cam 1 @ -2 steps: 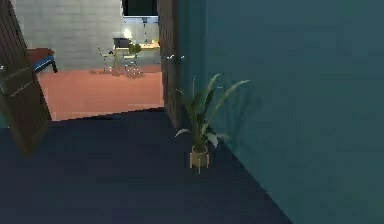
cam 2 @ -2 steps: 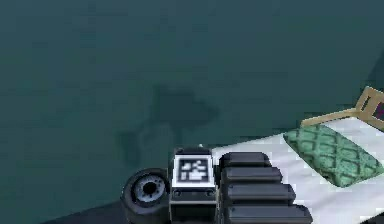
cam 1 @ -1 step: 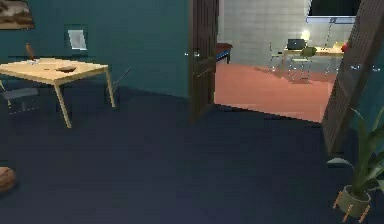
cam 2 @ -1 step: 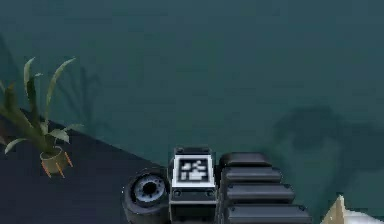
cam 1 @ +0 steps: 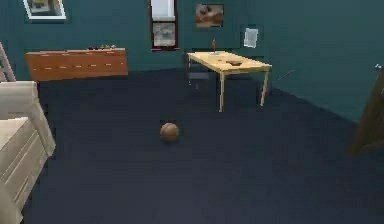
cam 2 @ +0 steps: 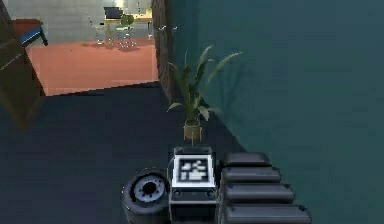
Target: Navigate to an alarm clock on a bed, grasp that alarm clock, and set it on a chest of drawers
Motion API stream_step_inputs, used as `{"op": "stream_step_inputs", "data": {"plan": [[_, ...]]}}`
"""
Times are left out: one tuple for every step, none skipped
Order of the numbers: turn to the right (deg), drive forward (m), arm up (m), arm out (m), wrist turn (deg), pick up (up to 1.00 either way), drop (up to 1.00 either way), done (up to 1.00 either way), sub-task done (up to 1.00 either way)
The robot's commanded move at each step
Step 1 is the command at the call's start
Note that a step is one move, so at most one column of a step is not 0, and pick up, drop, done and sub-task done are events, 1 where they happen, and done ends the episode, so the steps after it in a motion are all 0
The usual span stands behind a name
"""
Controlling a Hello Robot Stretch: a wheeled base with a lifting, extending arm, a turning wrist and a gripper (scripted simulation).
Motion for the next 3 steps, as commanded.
{"op": "stream_step_inputs", "data": {"plan": [[-27.0,0.0,0.0,0.0,0.0,0.0,0.0,0.0,0.0],[0.0,1.0,0.0,0.0,0.0,0.0,0.0,0.0,0.0],[-3.0,0.0,0.0,0.0,0.0,0.0,0.0,0.0,0.0]]}}
